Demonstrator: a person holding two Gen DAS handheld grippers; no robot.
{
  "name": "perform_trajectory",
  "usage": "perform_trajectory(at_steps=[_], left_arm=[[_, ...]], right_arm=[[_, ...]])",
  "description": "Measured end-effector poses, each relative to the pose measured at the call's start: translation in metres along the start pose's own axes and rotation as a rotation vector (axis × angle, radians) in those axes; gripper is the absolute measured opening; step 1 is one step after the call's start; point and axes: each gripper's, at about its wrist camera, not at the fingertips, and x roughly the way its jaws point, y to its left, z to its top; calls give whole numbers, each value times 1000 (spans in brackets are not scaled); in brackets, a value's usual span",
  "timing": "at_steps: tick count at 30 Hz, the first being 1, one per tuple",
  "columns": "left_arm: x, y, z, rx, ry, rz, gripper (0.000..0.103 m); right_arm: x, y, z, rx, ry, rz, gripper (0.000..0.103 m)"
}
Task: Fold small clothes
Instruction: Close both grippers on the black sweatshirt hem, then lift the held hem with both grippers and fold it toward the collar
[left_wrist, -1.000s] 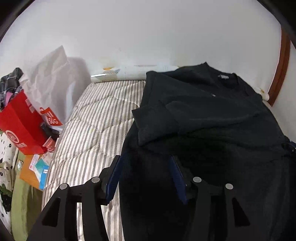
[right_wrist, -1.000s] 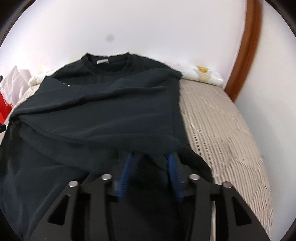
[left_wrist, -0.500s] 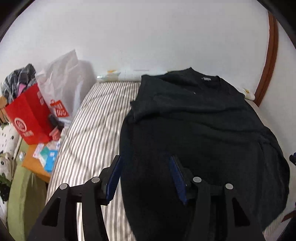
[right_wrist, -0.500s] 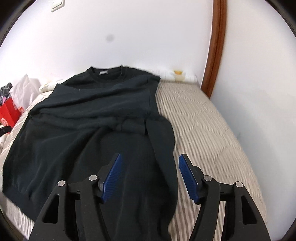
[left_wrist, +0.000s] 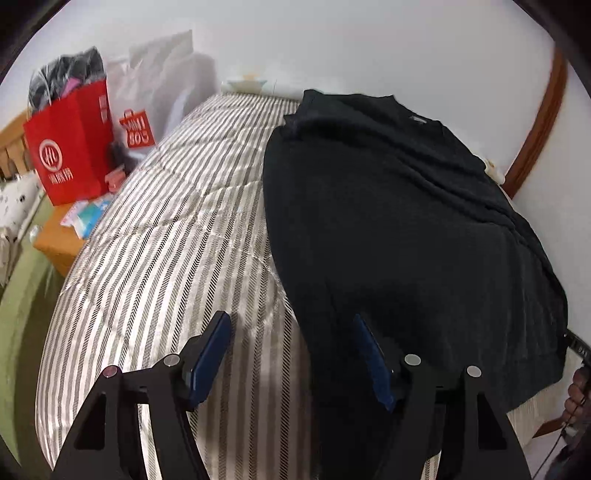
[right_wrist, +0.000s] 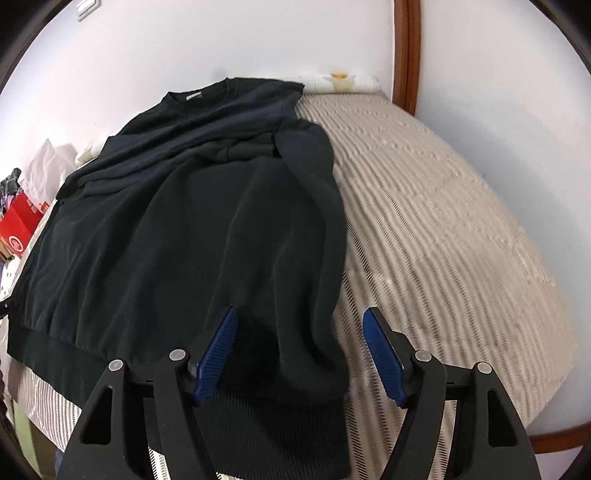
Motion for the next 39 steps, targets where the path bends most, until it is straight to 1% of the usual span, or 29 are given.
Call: perform_trajectory(at_steps=[1,4,6,7,8,9,10,11,12,13,16,19,20,21,22,23,24,25,29,30,32,35,39], left_arm=[[1,-3,-2,9,5,-4,66],[1,-11,-7,30,-15,21,66],[2,-15,-7,43,-25,45,65],[2,-16,-7,45,-28,48,63],[2,-16,-7,45,-31,50,59],[3,-17,-7,47,-32,53,56],[3,-18,-5,49,-29,58,56],[4,-19,-4,50,-25,66,54],[6,-21,-2,54,-20,76,50],[6,-22,-1,56,-17,74,47],[5,-23,-2,53,-18,70,42],[1,-24,-8,59,-27,58,30],[0,-24,-11,62,-29,42,23],[-1,-25,-13,63,-32,36,21],[-2,-24,-13,62,-34,36,20],[-2,-23,-14,60,-36,32,17],[-3,-21,-14,50,-34,28,12],[-4,-20,-14,38,-31,23,12],[-15,-11,-13,-3,-35,-29,10],[-18,-11,-13,-2,-39,-36,10],[-26,-9,-13,-1,-56,-49,10],[-39,-8,-13,4,-79,-56,9],[-59,-9,-16,38,-108,-68,9]], right_arm=[[3,0,-2,3,0,6,70],[6,7,-2,-3,-25,-5,70],[9,13,1,-15,-33,-10,63],[9,16,3,-25,-34,-7,55],[11,18,5,-29,-32,-1,48],[12,21,7,-27,-30,6,44],[13,23,9,-24,-28,10,38],[14,24,10,-20,-29,8,35],[16,25,12,-8,-35,-2,34],[17,25,13,15,-38,-8,33],[18,25,15,71,-39,-7,37],[21,31,14,60,-54,-32,38],[21,33,13,49,-58,-40,38],[21,36,12,33,-62,-46,33],[20,36,11,22,-63,-41,26],[19,37,11,15,-64,-41,14],[18,38,11,9,-65,-51,11],[15,38,10,-2,-65,-51,10],[-3,34,10,5,-109,-20,8],[-7,34,10,1,-110,-7,8],[-19,33,11,0,-145,2,8],[-34,34,10,7,-170,40,8],[-53,38,3,-5,-199,69,8]])
